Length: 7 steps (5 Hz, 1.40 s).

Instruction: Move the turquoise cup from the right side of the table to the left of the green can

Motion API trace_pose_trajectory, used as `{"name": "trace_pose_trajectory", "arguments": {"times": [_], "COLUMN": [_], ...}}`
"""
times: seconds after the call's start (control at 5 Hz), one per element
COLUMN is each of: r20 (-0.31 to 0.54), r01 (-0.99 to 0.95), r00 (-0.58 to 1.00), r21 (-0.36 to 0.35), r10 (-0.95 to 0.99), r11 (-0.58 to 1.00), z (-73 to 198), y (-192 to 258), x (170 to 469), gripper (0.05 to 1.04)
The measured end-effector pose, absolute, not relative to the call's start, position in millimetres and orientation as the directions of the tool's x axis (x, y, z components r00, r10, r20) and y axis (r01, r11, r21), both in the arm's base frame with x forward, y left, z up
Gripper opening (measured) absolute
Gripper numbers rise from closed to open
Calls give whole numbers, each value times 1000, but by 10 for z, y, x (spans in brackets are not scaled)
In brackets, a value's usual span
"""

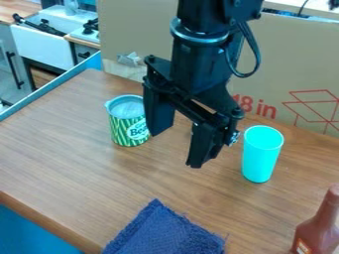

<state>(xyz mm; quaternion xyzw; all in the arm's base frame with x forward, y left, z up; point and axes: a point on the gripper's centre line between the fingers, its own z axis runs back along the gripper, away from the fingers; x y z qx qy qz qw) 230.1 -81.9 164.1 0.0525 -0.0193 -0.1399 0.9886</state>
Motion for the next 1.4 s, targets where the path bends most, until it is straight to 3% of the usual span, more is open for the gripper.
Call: {"name": "trace_pose_trajectory", "arguments": {"times": [0.2,0.6,1.2,1.4], "r20": [5,88,-3,-5], "r01": [276,177,132,106], "r00": [960,980,991,994], "r21": [107,20,43,7], "r10": [-278,-178,-132,-106], "r11": [955,984,990,994], "z": [1584,1640,1150,1042], "y": [-830,-945,-1012,-1031], "x": [2308,2921,3507,3569], "gripper": [1001,1001,1001,1001]}}
